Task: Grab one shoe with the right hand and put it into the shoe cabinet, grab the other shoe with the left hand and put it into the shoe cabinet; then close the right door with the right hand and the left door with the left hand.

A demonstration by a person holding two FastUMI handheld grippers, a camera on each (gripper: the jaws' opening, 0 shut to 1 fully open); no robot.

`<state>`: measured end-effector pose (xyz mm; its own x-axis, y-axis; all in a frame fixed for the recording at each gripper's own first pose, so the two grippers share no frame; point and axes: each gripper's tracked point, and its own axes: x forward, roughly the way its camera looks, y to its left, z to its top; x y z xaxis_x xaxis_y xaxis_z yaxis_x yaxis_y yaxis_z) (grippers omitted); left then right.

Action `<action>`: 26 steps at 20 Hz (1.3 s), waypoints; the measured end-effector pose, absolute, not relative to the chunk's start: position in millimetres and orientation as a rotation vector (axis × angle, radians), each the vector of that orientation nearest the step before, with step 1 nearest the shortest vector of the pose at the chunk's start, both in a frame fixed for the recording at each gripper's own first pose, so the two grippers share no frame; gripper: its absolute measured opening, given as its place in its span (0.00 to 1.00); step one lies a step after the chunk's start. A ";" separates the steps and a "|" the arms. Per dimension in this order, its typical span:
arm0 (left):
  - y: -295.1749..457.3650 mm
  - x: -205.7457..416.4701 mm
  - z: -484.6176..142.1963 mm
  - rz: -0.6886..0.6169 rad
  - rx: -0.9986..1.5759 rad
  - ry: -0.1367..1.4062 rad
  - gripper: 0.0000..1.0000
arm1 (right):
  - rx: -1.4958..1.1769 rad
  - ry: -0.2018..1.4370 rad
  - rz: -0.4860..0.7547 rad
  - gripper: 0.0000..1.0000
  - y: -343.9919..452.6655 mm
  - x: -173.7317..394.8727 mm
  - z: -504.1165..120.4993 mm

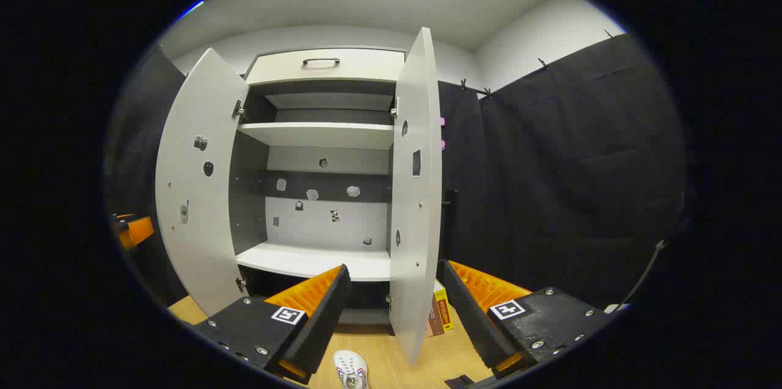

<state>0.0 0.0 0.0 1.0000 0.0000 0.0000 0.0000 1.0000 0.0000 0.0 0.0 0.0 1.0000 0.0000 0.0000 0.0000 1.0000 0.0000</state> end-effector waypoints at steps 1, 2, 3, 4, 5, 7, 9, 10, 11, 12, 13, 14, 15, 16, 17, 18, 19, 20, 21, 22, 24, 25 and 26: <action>2.2 0.7 1.1 -0.002 0.003 -0.003 0.96 | -0.002 -0.001 -0.001 0.94 2.0 1.2 -0.4; 4.2 1.0 2.9 -0.004 0.007 -0.007 0.96 | -0.004 -0.001 -0.003 0.94 2.8 1.4 -1.3; 5.3 1.2 3.6 -0.007 0.012 -0.010 0.96 | -0.007 -0.001 -0.005 0.94 4.3 2.0 -2.2; 6.6 1.8 4.1 -0.010 0.017 -0.012 0.96 | -0.009 -0.001 -0.007 0.94 5.7 3.5 -3.8; 7.2 2.7 3.8 -0.014 0.020 -0.011 0.96 | -0.011 -0.001 -0.009 0.94 7.8 5.1 -5.4; 9.0 2.9 0.5 -0.020 0.021 -0.007 0.96 | -0.012 0.002 -0.011 0.94 12.3 9.5 -9.0; 10.7 3.3 -0.1 -0.023 0.023 -0.002 0.99 | -0.010 0.011 -0.003 0.94 18.5 10.6 -11.6; 11.9 4.7 1.0 -0.024 0.024 -0.006 0.96 | -0.012 0.011 0.000 0.94 20.6 12.0 -12.3; 11.9 6.7 1.0 -0.024 0.025 -0.009 0.94 | -0.017 0.014 -0.003 0.94 21.2 12.9 -13.6; 12.6 8.8 0.9 -0.023 0.024 -0.012 0.94 | -0.022 0.021 -0.007 0.94 20.8 14.3 -17.3; 13.4 11.7 0.7 -0.021 0.020 -0.016 0.99 | -0.024 0.031 -0.010 0.94 21.2 15.0 -21.5; 12.1 15.3 0.3 -0.024 0.014 -0.017 0.96 | -0.022 0.043 -0.006 0.94 22.4 15.7 -26.8; 9.4 17.3 -2.3 -0.030 0.011 -0.012 0.94 | -0.018 0.054 -0.003 0.94 23.5 16.0 -32.0; 6.8 19.7 -6.2 -0.035 0.011 -0.005 0.94 | -0.016 0.067 -0.001 0.94 23.9 16.1 -37.3; 4.1 20.2 -8.6 -0.040 0.014 0.002 0.96 | -0.016 0.079 0.000 0.94 24.6 16.5 -42.7; 2.0 20.4 -10.2 -0.044 0.018 0.005 0.96 | -0.016 0.090 -0.001 0.94 24.4 17.2 -48.2; 0.4 21.8 -11.7 -0.049 0.023 0.007 0.96 | -0.016 0.099 0.003 0.94 26.4 19.0 -52.4; -1.2 23.0 -12.1 -0.053 0.027 0.009 0.96 | -0.017 0.108 0.012 0.94 29.7 20.9 -57.2; -2.2 23.5 -13.6 -0.054 0.029 0.011 0.94 | -0.019 0.119 0.026 0.94 33.2 22.5 -63.8; -2.2 24.0 -14.0 -0.054 0.027 0.013 0.96 | -0.024 0.126 0.035 0.94 35.7 25.0 -70.6; -2.6 24.9 -15.3 -0.053 0.019 0.015 0.96 | -0.039 0.156 0.048 0.94 39.4 29.6 -90.6; -1.5 24.4 -17.0 -0.050 0.018 0.018 0.94 | -0.038 0.181 0.053 0.95 41.5 30.6 -103.5; 1.8 23.6 -18.6 -0.045 0.018 0.022 0.96 | -0.033 0.208 0.062 0.94 44.5 32.3 -118.0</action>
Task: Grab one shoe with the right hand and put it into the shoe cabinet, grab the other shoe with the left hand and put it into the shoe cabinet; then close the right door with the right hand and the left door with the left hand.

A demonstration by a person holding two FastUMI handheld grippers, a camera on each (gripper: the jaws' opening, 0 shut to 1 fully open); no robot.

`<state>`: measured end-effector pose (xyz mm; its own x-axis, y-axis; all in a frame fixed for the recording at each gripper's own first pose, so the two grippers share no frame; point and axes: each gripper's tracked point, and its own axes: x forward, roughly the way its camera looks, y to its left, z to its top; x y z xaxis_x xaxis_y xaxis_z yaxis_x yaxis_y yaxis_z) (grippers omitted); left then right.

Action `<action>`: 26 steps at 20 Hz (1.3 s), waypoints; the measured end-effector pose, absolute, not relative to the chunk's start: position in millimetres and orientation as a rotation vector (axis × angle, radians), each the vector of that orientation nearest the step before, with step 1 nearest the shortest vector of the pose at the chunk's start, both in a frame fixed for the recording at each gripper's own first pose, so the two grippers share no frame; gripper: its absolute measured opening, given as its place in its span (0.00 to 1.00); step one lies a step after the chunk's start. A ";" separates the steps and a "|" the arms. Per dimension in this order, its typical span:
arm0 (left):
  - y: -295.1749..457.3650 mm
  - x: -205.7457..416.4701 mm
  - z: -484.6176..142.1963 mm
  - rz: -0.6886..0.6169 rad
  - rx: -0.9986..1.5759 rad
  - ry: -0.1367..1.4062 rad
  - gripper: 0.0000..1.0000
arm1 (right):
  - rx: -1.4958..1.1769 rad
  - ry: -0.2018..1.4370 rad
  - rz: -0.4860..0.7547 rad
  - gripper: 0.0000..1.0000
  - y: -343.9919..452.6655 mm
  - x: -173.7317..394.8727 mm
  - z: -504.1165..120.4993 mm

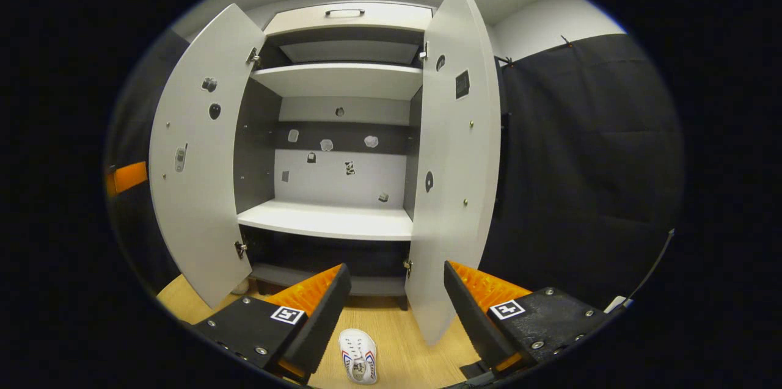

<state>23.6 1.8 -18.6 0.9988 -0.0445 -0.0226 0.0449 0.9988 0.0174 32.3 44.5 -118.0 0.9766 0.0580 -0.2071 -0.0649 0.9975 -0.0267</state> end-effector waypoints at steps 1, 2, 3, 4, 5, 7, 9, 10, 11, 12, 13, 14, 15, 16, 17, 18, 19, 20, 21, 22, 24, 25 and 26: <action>3.7 22.9 -20.6 -0.040 0.017 0.026 0.96 | -0.028 0.238 0.071 0.94 46.8 33.2 -132.3; 4.2 23.0 -22.0 -0.037 0.014 0.030 0.94 | -0.027 0.271 0.076 0.94 48.1 32.9 -148.6; 6.0 22.2 -23.1 -0.034 0.013 0.034 0.94 | -0.030 0.308 0.084 0.94 50.8 31.1 -166.2; 8.3 21.1 -24.7 -0.028 0.014 0.036 0.96 | -0.035 0.334 0.089 0.94 52.7 30.5 -180.7; 11.3 21.2 -26.1 -0.022 0.015 0.039 0.96 | -0.044 0.364 0.095 0.95 54.5 29.9 -196.8; 14.8 20.4 -28.4 -0.014 0.017 0.048 0.96 | -0.052 0.428 0.102 0.95 56.9 28.5 -231.7; 20.8 17.9 -29.1 -0.001 0.021 0.050 0.99 | -0.033 0.501 0.111 0.95 60.2 27.2 -264.3; 24.0 17.8 -28.8 0.006 0.023 0.050 0.96 | -0.023 0.530 0.114 0.95 61.6 23.2 -278.1; 26.5 17.1 -28.9 0.014 0.025 0.050 0.96 | -0.012 0.552 0.120 0.95 63.6 22.8 -290.6; 28.8 15.9 -28.3 0.021 0.026 0.050 0.96 | -0.006 0.580 0.122 0.95 63.7 22.1 -305.3; 30.6 14.4 -28.7 0.027 0.027 0.050 0.96 | -0.004 0.606 0.125 0.95 63.8 20.4 -320.5; 32.2 13.1 -28.5 0.032 0.027 0.052 0.96 | -0.006 0.636 0.125 0.95 63.3 19.3 -336.9; 33.6 13.1 -29.1 0.035 0.028 0.054 0.96 | -0.003 0.663 0.127 0.95 63.7 17.4 -352.8; 34.3 12.1 -29.1 0.038 0.032 0.055 0.96 | 0.000 0.694 0.125 0.95 63.2 17.1 -368.3; 35.1 11.5 -29.6 0.042 0.037 0.055 0.96 | 0.004 0.717 0.125 0.95 63.8 17.1 -381.1; 35.7 10.5 -29.2 0.045 0.042 0.056 0.97 | 0.008 0.742 0.125 0.95 62.6 16.4 -394.0; 36.0 9.8 -29.4 0.049 0.048 0.057 0.96 | 0.011 0.761 0.127 0.95 63.1 17.7 -405.0; 36.1 9.0 -29.3 0.052 0.051 0.057 0.97 | 0.015 0.783 0.127 0.95 63.4 17.4 -417.3; 36.6 8.3 -30.0 0.054 0.053 0.058 0.96 | 0.021 0.815 0.124 0.95 64.2 17.1 -429.6; 37.3 7.5 -30.6 0.056 0.054 0.060 0.96 | 0.020 0.833 0.125 0.95 64.5 16.8 -440.1; 38.7 6.2 -31.6 0.064 0.058 0.065 0.96 | 0.001 0.860 0.124 0.94 64.2 17.0 -456.9; 39.1 5.5 -32.9 0.066 0.059 0.068 0.96 | -0.013 0.874 0.126 0.93 63.9 16.4 -464.4; 39.7 5.9 -34.0 0.068 0.060 0.073 0.96 | -0.019 0.883 0.131 0.92 64.6 16.5 -470.6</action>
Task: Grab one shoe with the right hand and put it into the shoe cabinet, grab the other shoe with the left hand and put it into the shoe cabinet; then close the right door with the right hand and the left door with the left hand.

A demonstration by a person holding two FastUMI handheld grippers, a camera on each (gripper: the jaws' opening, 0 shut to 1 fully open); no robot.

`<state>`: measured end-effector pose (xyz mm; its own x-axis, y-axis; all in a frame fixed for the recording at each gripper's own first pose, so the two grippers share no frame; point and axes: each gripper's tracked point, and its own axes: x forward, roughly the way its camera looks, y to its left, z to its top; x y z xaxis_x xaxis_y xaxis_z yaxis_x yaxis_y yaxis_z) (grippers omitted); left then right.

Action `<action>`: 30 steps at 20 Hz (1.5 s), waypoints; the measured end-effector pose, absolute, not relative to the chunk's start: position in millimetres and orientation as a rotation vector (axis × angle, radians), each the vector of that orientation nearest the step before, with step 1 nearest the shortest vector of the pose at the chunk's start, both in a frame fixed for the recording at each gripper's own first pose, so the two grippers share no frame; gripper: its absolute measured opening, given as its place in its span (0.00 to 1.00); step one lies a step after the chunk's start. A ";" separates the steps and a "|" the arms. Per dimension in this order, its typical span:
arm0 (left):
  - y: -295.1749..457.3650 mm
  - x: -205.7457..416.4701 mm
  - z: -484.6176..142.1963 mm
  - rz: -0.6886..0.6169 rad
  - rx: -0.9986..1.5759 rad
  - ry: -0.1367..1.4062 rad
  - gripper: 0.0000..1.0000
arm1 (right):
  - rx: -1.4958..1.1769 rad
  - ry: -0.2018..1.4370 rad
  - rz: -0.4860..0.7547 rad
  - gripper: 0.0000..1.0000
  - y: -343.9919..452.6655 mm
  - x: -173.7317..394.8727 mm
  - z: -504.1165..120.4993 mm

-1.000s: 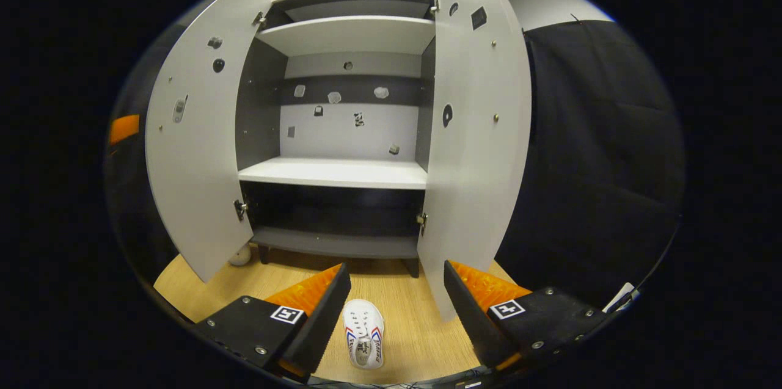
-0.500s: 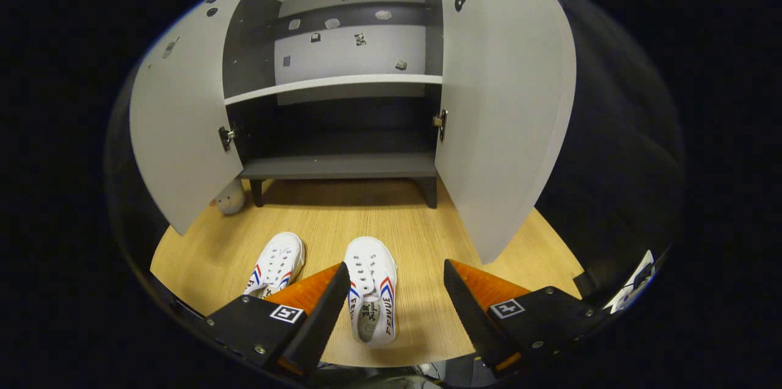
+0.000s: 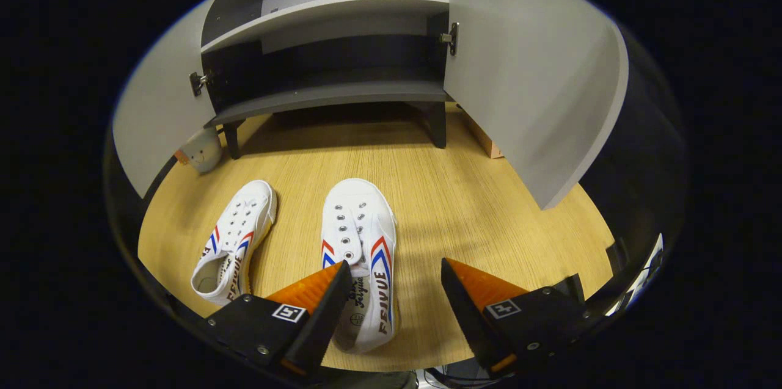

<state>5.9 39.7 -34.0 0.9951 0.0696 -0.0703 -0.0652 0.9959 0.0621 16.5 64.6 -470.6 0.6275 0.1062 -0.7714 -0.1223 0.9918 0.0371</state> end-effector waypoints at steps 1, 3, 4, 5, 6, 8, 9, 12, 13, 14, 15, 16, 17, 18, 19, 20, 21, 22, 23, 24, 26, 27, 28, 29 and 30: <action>40.0 5.4 -35.6 0.069 0.060 0.076 0.96 | -0.025 0.899 0.133 0.90 65.1 15.8 -476.5; 41.1 3.8 -39.1 0.074 0.061 0.086 0.96 | -0.018 0.943 0.141 0.81 66.5 12.3 -489.8; 41.9 3.5 -40.1 0.076 0.063 0.091 0.94 | -0.004 0.951 0.145 0.75 68.7 14.4 -493.6; 42.4 3.5 -42.2 0.078 0.065 0.094 0.94 | 0.007 0.961 0.147 0.71 69.9 14.8 -497.0; 42.8 3.1 -42.9 0.081 0.067 0.096 0.96 | 0.013 0.975 0.148 0.58 70.0 14.3 -500.4; 42.5 3.0 -43.5 0.080 0.068 0.101 0.96 | 0.048 1.003 0.170 0.43 79.0 12.9 -504.6; 41.7 2.7 -44.3 0.078 0.066 0.102 0.99 | 0.049 1.008 0.165 0.37 80.1 14.1 -504.6; 39.4 3.3 -45.7 0.072 0.062 0.103 0.96 | 0.023 1.015 0.151 0.14 73.3 16.0 -503.6; 38.2 2.4 -46.9 0.069 0.060 0.106 0.96 | 0.030 1.016 0.142 0.08 72.8 16.3 -500.9; 37.2 2.6 -47.9 0.066 0.060 0.108 0.96 | 0.034 1.020 0.137 0.00 73.1 16.5 -498.1; 35.9 3.5 -48.3 0.064 0.062 0.108 0.99 | 0.031 1.012 0.127 0.00 71.8 17.6 -492.9; 35.8 3.6 -47.5 0.063 0.063 0.106 0.99 | 0.016 0.998 0.120 0.00 70.0 18.2 -486.6; 34.6 2.8 -46.7 0.061 0.064 0.102 0.99 | 0.006 0.983 0.120 0.00 69.3 18.2 -477.6; 34.4 3.2 -46.3 0.058 0.061 0.098 0.96 | 0.012 0.973 0.120 0.00 72.6 17.0 -467.9; 33.7 4.2 -46.2 0.054 0.058 0.097 0.99 | 0.027 0.959 0.119 0.00 76.1 17.7 -457.9; 32.6 4.8 -46.2 0.051 0.055 0.097 0.96 | 0.042 0.946 0.114 0.00 75.5 20.0 -444.9; 33.0 5.5 -47.0 0.050 0.052 0.097 0.96 | 0.047 0.937 0.119 0.00 76.8 21.3 -431.8; 32.0 5.3 -47.6 0.047 0.050 0.100 0.96 | 0.045 0.926 0.124 0.00 76.9 22.3 -416.6; 30.5 6.4 -47.1 0.043 0.049 0.095 0.96 | 0.043 0.906 0.130 0.00 77.9 26.1 -399.8; 29.7 7.1 -46.8 0.041 0.050 0.092 0.96 | 0.042 0.887 0.136 0.00 80.5 29.4 -383.0; 27.9 8.9 -49.0 0.032 0.051 0.094 0.96 | 0.053 0.854 0.143 0.00 87.7 35.7 -355.0; 27.2 10.2 -49.2 0.028 0.048 0.093 0.97 | 0.068 0.827 0.138 0.00 90.7 38.8 -338.0; 27.4 11.0 -48.5 0.027 0.043 0.092 0.96 | 0.070 0.813 0.140 0.00 95.6 41.1 -326.4; 27.0 11.7 -48.6 0.026 0.036 0.091 0.99 | 0.071 0.791 0.142 0.00 99.4 45.1 -311.6; 26.7 14.3 -47.0 0.021 0.030 0.087 0.96 | 0.073 0.769 0.146 0.00 101.1 46.1 -295.3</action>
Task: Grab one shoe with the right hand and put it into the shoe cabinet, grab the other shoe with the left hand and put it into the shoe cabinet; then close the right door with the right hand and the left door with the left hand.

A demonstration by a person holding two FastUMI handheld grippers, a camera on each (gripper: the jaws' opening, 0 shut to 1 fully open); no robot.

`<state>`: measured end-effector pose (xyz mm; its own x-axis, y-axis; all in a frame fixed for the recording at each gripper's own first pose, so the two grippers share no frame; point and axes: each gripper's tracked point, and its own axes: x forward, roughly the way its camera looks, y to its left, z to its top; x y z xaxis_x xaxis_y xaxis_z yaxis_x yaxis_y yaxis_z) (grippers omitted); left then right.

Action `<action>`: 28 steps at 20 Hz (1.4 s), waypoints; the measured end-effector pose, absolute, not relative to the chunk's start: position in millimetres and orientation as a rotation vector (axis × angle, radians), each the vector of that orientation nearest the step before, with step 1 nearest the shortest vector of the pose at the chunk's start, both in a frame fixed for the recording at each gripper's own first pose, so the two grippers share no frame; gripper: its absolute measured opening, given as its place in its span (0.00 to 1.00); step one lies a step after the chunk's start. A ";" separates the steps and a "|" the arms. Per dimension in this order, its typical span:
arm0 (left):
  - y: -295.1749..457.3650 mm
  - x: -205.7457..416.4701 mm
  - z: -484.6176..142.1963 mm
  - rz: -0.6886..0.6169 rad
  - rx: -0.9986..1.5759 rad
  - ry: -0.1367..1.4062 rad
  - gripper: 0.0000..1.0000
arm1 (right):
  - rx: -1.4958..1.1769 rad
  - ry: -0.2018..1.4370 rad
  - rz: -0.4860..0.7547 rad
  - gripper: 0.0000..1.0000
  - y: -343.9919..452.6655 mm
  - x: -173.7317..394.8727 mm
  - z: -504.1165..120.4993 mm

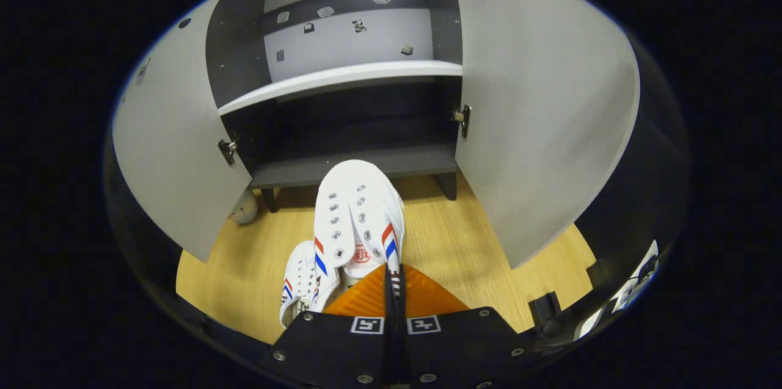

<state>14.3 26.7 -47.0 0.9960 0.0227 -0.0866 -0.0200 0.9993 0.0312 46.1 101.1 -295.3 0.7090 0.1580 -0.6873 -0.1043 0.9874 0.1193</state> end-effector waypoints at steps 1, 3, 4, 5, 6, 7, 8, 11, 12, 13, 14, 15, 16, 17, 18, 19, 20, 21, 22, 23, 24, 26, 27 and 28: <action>25.0 15.3 -46.6 0.017 0.028 0.084 0.96 | 0.082 0.755 0.154 0.00 104.9 50.8 -280.7; 23.5 16.9 -46.4 0.010 0.035 0.079 0.96 | 0.107 0.737 0.174 0.00 113.9 59.0 -252.8; 23.2 18.3 -46.4 0.007 0.040 0.078 0.97 | 0.118 0.720 0.180 0.00 118.4 66.2 -237.0; 23.0 19.6 -46.9 0.005 0.043 0.077 0.99 | 0.120 0.701 0.185 0.00 123.2 75.3 -222.9; 22.6 20.2 -47.5 0.002 0.045 0.078 0.96 | 0.118 0.686 0.187 0.00 124.7 79.4 -213.4; 20.9 21.4 -48.8 -0.001 0.043 0.080 0.97 | 0.123 0.667 0.186 0.00 125.6 86.0 -201.2; 20.0 22.1 -50.1 -0.003 0.040 0.083 0.96 | 0.131 0.652 0.187 0.00 127.6 92.8 -191.3; 21.1 23.3 -52.0 -0.008 0.044 0.084 0.96 | 0.152 0.602 0.185 0.00 127.7 111.7 -152.5; 22.7 24.0 -50.8 -0.006 0.048 0.081 0.96 | 0.150 0.586 0.184 0.00 130.8 130.1 -144.2; 23.6 23.9 -50.8 -0.001 0.049 0.078 0.96 | 0.150 0.567 0.180 0.00 130.9 140.9 -133.9; 24.6 24.7 -50.6 -0.002 0.049 0.077 0.99 | 0.154 0.552 0.178 0.00 134.5 157.6 -124.4; 24.4 26.1 -51.6 -0.004 0.048 0.078 0.99 | 0.158 0.541 0.181 0.00 137.6 171.2 -114.3; 25.7 26.8 -52.3 -0.002 0.048 0.078 0.97 | 0.158 0.524 0.183 0.00 139.6 183.9 -103.7; 26.8 27.0 -53.1 0.000 0.047 0.077 0.97 | 0.157 0.513 0.184 0.00 140.3 198.4 -94.0; 26.9 28.2 -53.9 -0.001 0.044 0.080 0.96 | 0.155 0.507 0.182 0.00 142.6 213.2 -86.7; 26.6 30.0 -55.9 -0.002 0.042 0.084 0.96 | 0.150 0.499 0.175 0.00 143.2 228.7 -81.0; 26.3 30.5 -57.2 -0.001 0.041 0.087 0.96 | 0.143 0.490 0.163 0.00 142.8 243.6 -75.8; 27.1 30.7 -59.0 0.000 0.041 0.089 0.96 | 0.140 0.490 0.153 0.00 143.6 259.3 -74.3; 27.4 31.4 -59.5 0.000 0.041 0.091 0.96 | 0.143 0.495 0.141 0.00 143.7 274.8 -74.6; 27.8 31.5 -61.1 0.000 0.040 0.093 0.99 | 0.146 0.505 0.134 0.00 145.3 289.8 -76.6; 27.8 31.9 -61.9 0.002 0.042 0.094 0.99 | 0.146 0.515 0.128 0.00 147.2 308.0 -80.7; 29.1 34.2 -64.4 0.003 0.044 0.101 0.99 | 0.144 0.551 0.111 0.00 149.0 335.4 -92.2; 29.8 36.0 -63.8 0.006 0.046 0.101 0.99 | 0.141 0.568 0.097 0.00 148.3 347.5 -99.7; 31.1 37.7 -62.6 0.011 0.049 0.099 0.96 | 0.142 0.592 0.084 0.00 147.9 359.0 -110.0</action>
